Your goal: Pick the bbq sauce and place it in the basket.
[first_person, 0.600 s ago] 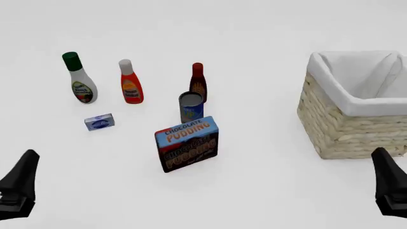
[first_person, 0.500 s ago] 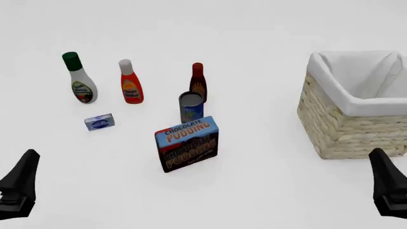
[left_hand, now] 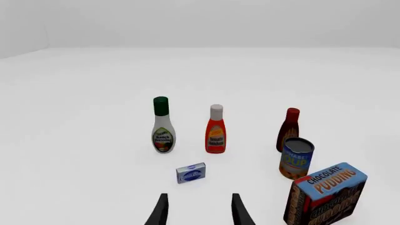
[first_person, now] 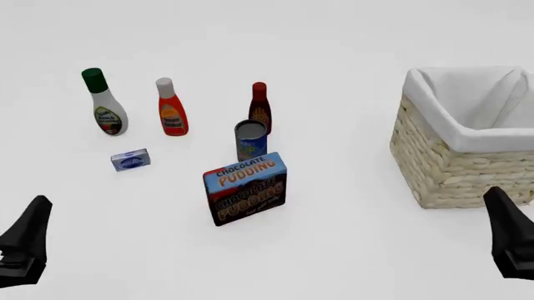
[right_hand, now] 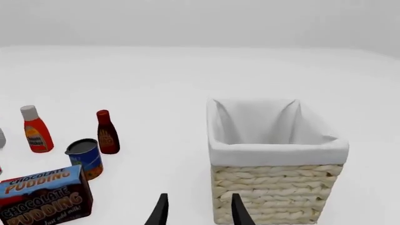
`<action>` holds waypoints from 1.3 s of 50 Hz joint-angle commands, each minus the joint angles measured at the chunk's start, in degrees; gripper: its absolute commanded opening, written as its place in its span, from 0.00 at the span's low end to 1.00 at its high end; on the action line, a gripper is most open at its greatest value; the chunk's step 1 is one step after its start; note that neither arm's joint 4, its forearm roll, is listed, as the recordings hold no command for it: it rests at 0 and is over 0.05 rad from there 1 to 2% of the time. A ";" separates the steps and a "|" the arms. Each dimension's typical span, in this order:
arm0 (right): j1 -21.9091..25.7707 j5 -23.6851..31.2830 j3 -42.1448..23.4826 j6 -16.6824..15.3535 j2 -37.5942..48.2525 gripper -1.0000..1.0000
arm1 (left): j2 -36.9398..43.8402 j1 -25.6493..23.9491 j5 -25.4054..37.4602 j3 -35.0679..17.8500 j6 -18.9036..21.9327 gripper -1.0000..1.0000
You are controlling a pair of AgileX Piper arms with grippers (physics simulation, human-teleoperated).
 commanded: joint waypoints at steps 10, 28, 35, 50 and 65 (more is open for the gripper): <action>4.18 5.68 -15.86 -2.55 8.07 1.00 | 0.01 0.00 0.00 -0.01 0.02 1.00; 7.96 6.91 -32.36 -3.69 24.31 1.00 | 0.01 0.00 0.00 -0.01 0.02 1.00; 8.96 7.22 -38.18 -3.52 31.26 1.00 | 0.01 0.00 0.00 -0.01 0.02 1.00; 12.82 8.28 -52.21 -3.51 48.33 1.00 | 0.01 0.00 0.00 -0.01 0.02 1.00; 17.26 9.02 -63.63 -2.97 64.00 1.00 | 0.01 0.00 0.00 -0.01 0.02 1.00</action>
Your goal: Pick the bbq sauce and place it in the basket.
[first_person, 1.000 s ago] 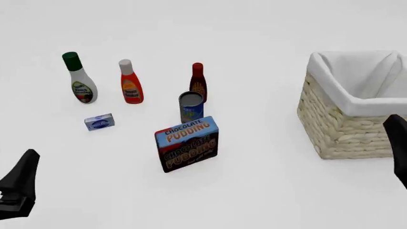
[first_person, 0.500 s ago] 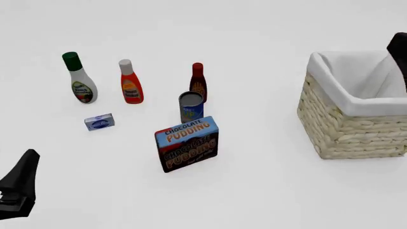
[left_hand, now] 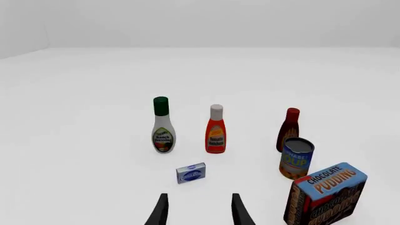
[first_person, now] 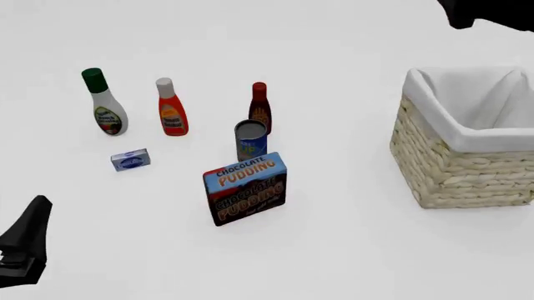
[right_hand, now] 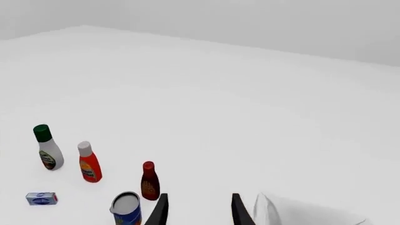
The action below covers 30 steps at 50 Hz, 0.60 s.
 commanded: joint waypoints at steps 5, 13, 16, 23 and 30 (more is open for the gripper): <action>4.09 -0.11 -11.46 0.48 16.09 1.00 | 0.00 0.00 0.00 0.00 0.00 1.00; 5.37 0.91 -17.48 1.52 22.74 1.00 | 0.00 0.00 0.00 0.00 0.00 1.00; 6.26 1.36 -19.31 1.70 24.50 1.00 | 0.00 0.00 0.00 0.00 0.00 1.00; 6.94 2.48 -23.67 2.45 28.87 1.00 | 0.00 0.00 0.00 0.00 0.00 1.00; 8.00 3.46 -27.10 2.51 33.47 1.00 | 0.00 0.00 0.00 0.00 0.00 1.00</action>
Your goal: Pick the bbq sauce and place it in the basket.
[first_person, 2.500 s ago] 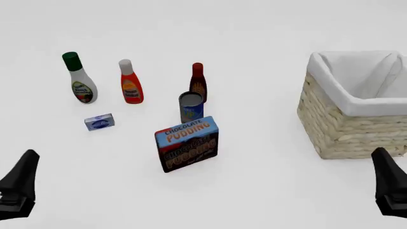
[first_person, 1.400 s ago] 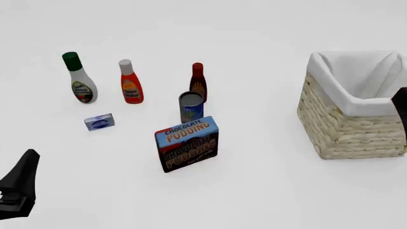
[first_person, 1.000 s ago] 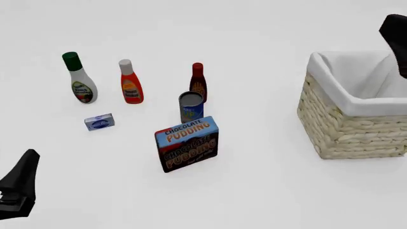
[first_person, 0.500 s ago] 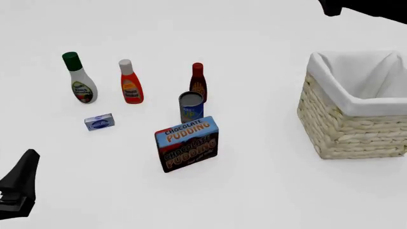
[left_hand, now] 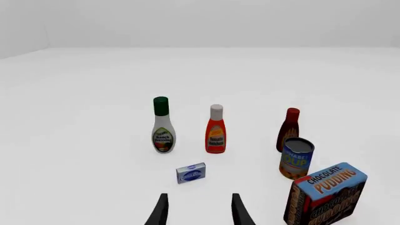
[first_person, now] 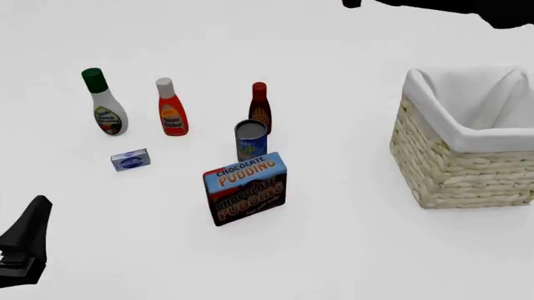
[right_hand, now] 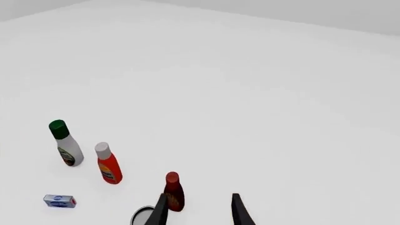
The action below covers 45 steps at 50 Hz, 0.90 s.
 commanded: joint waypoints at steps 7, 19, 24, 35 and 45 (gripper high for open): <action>2.08 1.87 -8.77 0.44 10.50 1.00 | 0.00 0.00 0.00 0.00 0.00 1.00; 2.69 4.20 -17.55 0.46 19.64 1.00 | 0.00 0.00 0.00 0.00 0.00 1.00; 2.57 4.55 -20.66 -0.05 23.20 1.00 | 0.00 0.00 0.00 0.00 0.00 1.00; 2.00 6.57 -28.34 0.16 31.79 1.00 | 0.00 0.00 0.00 0.00 0.00 1.00; 2.47 7.61 -31.70 0.37 36.45 1.00 | 0.00 0.00 0.00 0.00 0.00 1.00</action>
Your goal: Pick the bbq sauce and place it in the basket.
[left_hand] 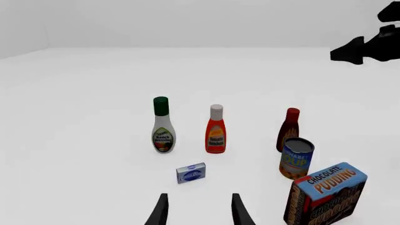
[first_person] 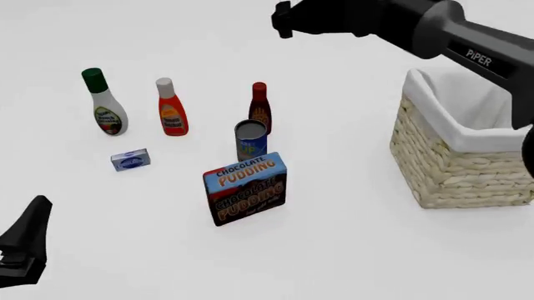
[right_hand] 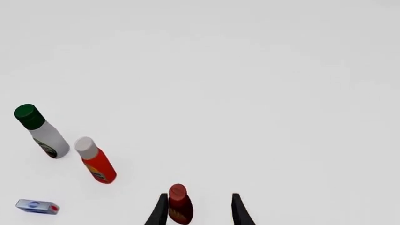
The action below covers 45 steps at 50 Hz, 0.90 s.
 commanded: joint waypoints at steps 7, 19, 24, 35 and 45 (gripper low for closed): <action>1.04 2.13 -6.43 0.51 8.09 1.00 | 0.00 0.00 0.00 0.00 0.00 1.00; 1.81 2.90 -8.39 0.69 10.59 1.00 | 0.00 0.00 0.00 0.00 0.00 1.00; 1.87 3.05 -9.01 0.56 11.79 1.00 | 0.00 0.00 0.00 0.00 0.00 1.00; 2.30 3.46 -11.00 0.54 14.69 1.00 | 0.00 0.00 0.00 0.00 0.00 1.00; 2.74 2.93 -10.85 0.95 16.75 1.00 | 0.00 0.00 0.00 0.00 0.00 1.00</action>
